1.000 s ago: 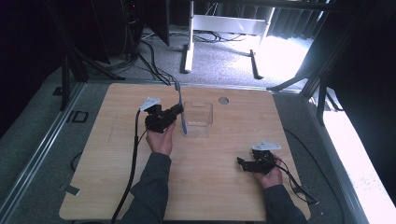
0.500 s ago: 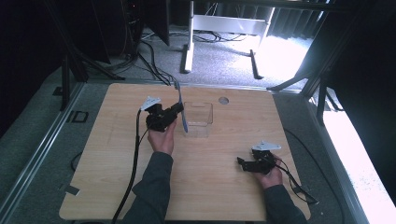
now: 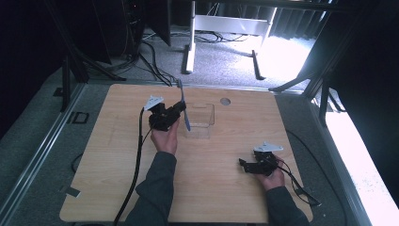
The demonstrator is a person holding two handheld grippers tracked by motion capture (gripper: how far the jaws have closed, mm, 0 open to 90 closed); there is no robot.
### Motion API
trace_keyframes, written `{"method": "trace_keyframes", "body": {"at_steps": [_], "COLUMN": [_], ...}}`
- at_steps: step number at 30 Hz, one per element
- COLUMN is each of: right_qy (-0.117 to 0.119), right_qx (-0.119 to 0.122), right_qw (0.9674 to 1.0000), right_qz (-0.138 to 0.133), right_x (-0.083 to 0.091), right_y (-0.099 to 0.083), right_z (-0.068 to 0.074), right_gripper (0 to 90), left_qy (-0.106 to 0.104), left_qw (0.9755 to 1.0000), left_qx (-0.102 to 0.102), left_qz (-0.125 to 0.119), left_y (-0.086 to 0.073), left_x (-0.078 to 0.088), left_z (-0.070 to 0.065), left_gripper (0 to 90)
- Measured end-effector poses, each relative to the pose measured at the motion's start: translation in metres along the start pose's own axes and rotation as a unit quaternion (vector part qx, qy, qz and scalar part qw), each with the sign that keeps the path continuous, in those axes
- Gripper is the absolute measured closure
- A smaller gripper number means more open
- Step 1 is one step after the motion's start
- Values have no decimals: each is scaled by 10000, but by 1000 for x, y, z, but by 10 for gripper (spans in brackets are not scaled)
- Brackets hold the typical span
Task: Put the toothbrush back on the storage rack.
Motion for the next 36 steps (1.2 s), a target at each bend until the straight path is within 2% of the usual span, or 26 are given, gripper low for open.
{"method": "trace_keyframes", "body": {"at_steps": [17,26,36], "right_qy": [15,15,15], "right_qx": [4,7,6], "right_qw": [10000,10000,10000], "right_qz": [5,4,5], "right_x": [-1,-1,-1], "right_y": [1,1,1], "right_z": [0,-1,-1], "right_gripper": [188,188,188], "left_qy": [19,-17,-34], "left_qw": [9998,9997,9996], "left_qx": [-71,-127,-99], "left_qz": [-206,-210,-259], "left_y": [1,1,-1], "left_x": [-6,-9,-14], "left_z": [0,-1,0], "left_gripper": [815,815,815]}}
Point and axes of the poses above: each handheld gripper's, and its own axes: x roughly backward along the jaws, y roughly out of its top, z roughly to its left, the point moved 4 cm from there along -x, roughly forward along the jaws, and after that the axes turned 11 degrees about x, right-handed, at the moved point
